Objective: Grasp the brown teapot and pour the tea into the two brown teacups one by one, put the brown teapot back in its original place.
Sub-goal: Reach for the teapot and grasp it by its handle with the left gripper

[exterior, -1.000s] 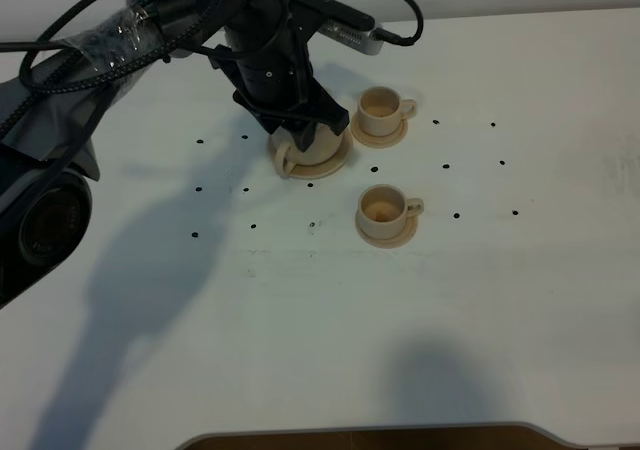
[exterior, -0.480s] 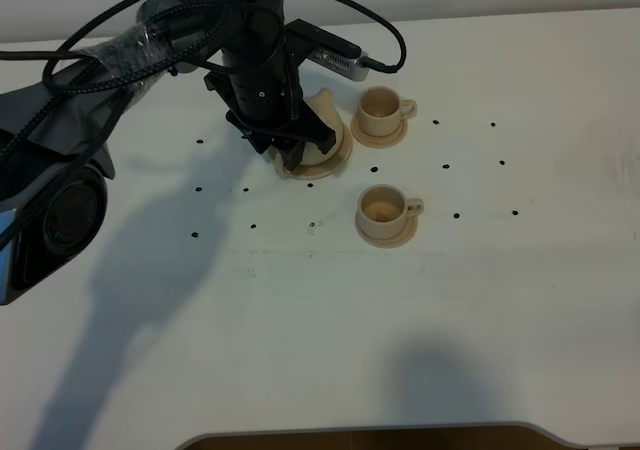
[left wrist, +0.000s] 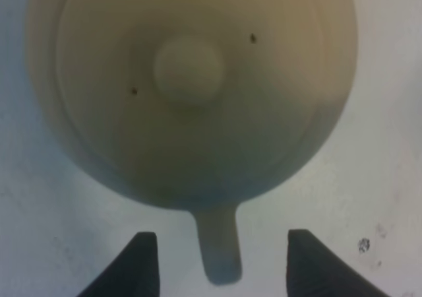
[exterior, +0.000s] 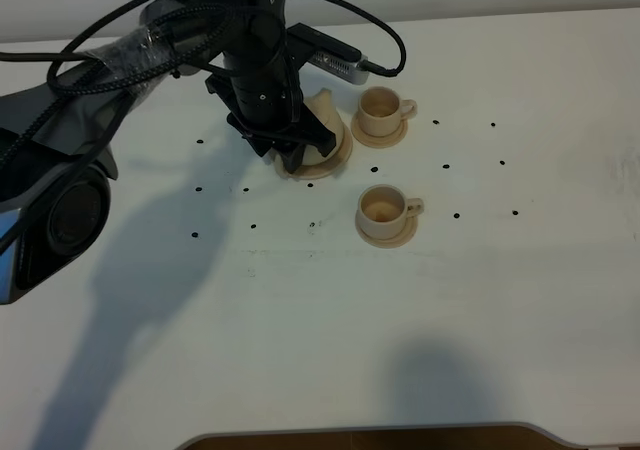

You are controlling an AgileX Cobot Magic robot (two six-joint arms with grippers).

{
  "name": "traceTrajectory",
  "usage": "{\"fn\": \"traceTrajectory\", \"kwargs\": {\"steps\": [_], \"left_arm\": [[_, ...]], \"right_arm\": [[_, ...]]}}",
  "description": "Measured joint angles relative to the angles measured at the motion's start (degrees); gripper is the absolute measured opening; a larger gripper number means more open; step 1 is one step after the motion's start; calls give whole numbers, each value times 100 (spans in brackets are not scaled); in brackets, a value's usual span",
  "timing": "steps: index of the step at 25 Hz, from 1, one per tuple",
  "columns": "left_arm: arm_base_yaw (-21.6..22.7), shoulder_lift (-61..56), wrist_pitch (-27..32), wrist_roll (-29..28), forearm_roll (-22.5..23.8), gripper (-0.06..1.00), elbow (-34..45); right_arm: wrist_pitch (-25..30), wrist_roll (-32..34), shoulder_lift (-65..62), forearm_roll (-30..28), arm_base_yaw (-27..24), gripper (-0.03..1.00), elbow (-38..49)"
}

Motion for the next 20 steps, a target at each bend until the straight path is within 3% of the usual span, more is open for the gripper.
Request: {"fn": "traceTrajectory", "kwargs": {"steps": [20], "left_arm": [[0, 73, -223, 18, -46, 46, -7]], "right_arm": [[0, 0, 0, 0, 0, 40, 0]]}}
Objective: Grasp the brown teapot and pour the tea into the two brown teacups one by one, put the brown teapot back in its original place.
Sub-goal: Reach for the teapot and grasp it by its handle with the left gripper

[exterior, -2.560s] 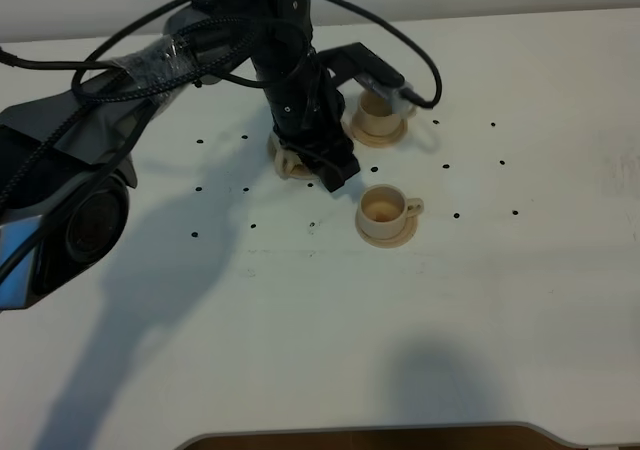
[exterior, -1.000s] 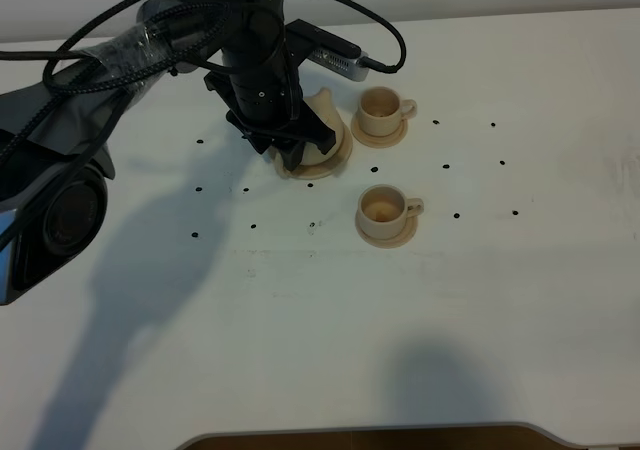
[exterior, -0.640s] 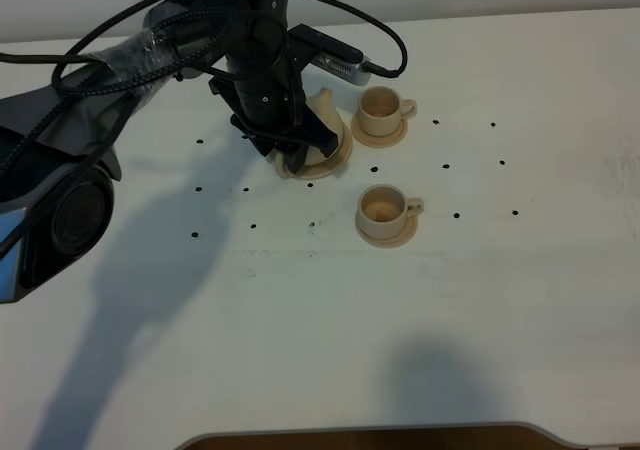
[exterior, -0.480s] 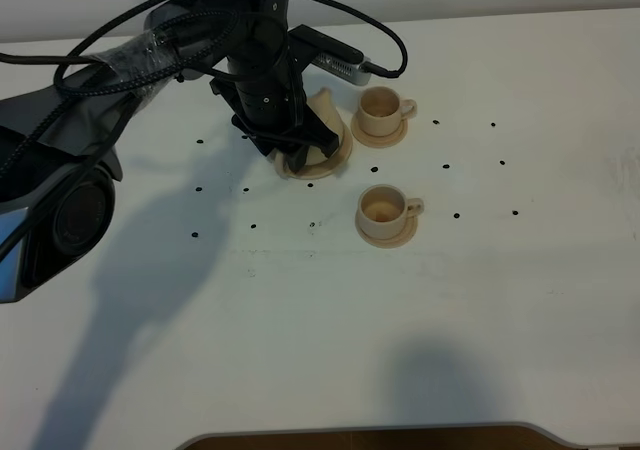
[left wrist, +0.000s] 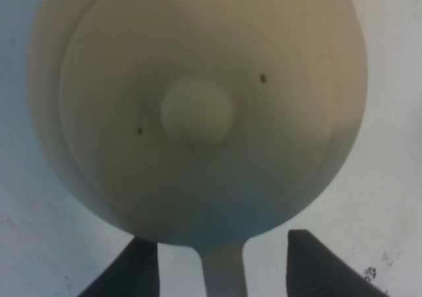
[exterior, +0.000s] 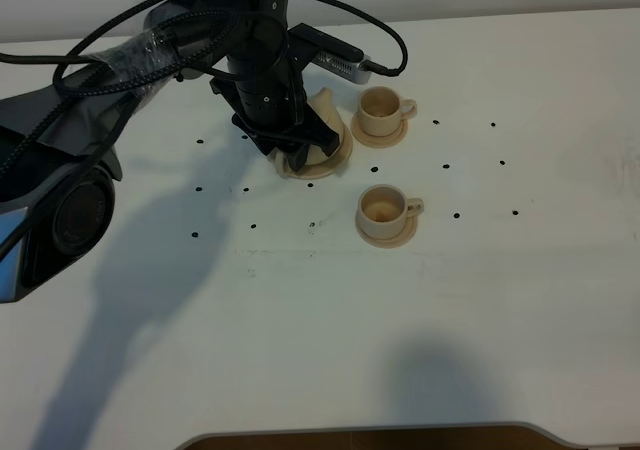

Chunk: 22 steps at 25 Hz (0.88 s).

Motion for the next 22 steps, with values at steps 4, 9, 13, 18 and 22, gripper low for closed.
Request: {"fn": "traceTrajectory", "kwargs": {"steps": [4, 9, 13, 18, 22], "left_arm": [[4, 0, -21, -5, 0, 43, 0], [4, 0, -21, -5, 0, 33, 0], [4, 0, -52, -11, 0, 23, 0], [4, 0, -82, -11, 0, 13, 0], [4, 0, -101, -11, 0, 13, 0]], "right_arm": [[0, 0, 0, 0, 0, 40, 0], [0, 0, 0, 0, 0, 40, 0], [0, 0, 0, 0, 0, 40, 0], [0, 0, 0, 0, 0, 40, 0], [0, 0, 0, 0, 0, 40, 0]]}}
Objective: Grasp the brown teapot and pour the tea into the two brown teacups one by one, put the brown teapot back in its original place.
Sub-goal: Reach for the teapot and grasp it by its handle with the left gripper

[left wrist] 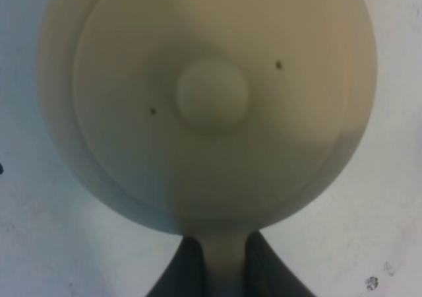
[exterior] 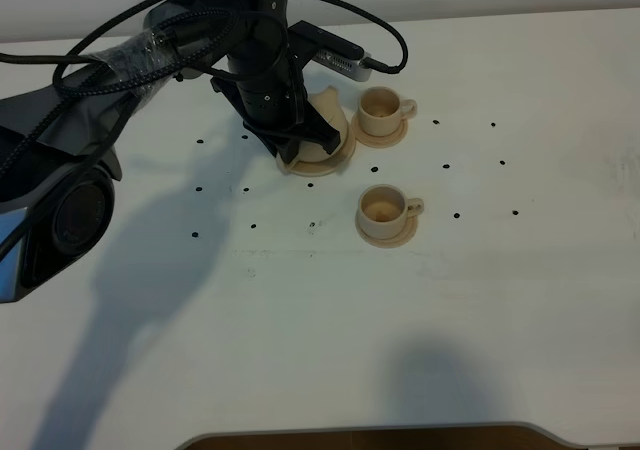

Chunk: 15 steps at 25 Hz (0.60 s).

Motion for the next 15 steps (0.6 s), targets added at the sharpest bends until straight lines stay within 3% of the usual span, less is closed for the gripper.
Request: {"fn": "traceTrajectory", "kwargs": {"steps": [15], "left_arm": [[0, -201, 183, 132, 50, 13, -10]], "right_arm": [[0, 0, 0, 0, 0, 40, 0]]}}
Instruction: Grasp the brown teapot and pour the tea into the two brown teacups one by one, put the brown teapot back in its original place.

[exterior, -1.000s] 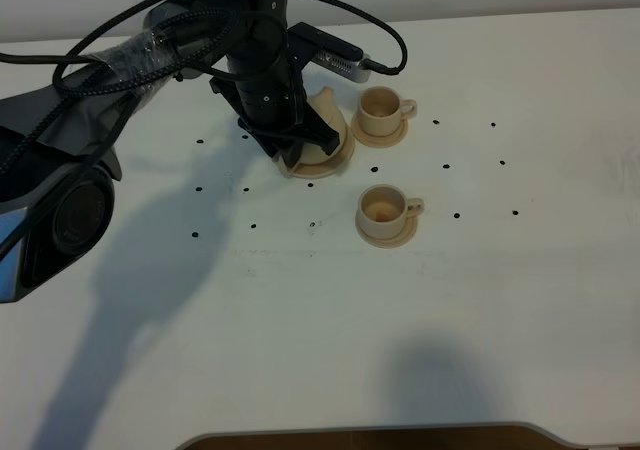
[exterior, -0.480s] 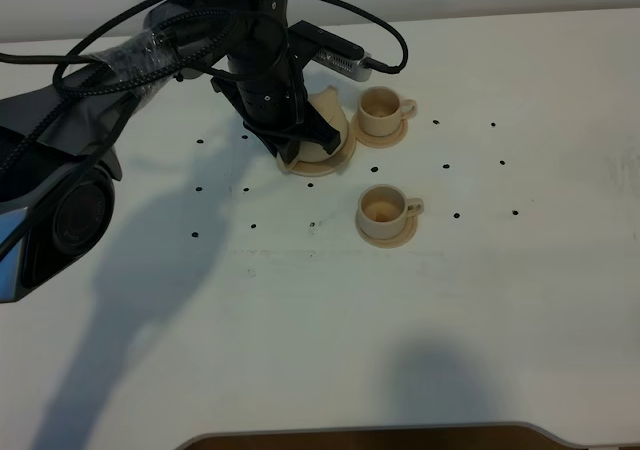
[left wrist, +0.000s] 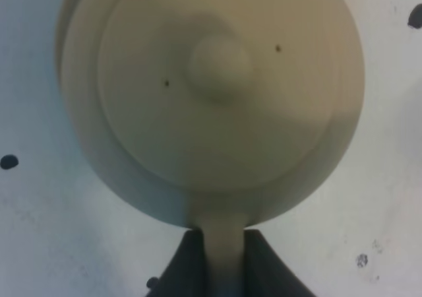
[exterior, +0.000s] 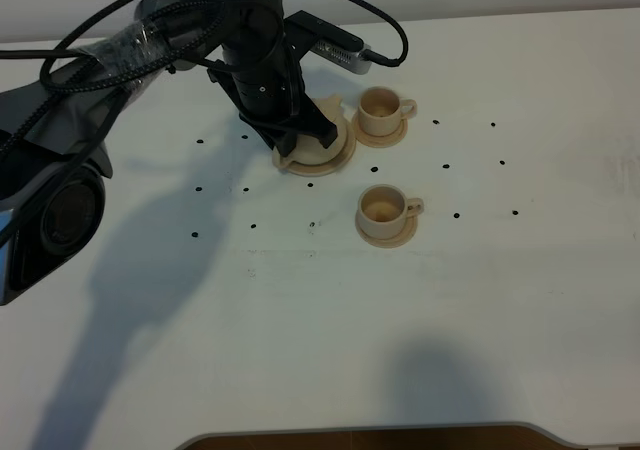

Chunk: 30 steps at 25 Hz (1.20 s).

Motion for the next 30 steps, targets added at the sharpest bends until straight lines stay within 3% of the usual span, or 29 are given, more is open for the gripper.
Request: {"fn": "traceTrajectory", "kwargs": {"steps": [14, 24, 30], "left_arm": [[0, -325, 79, 551, 332, 13, 0], [0, -367, -271, 2147, 310, 13, 0], [0, -367, -587, 2602, 274, 13, 0]], "right_arm": [[0, 0, 0, 0, 0, 40, 0], [0, 0, 0, 0, 0, 40, 0], [0, 0, 0, 0, 0, 40, 0]]}}
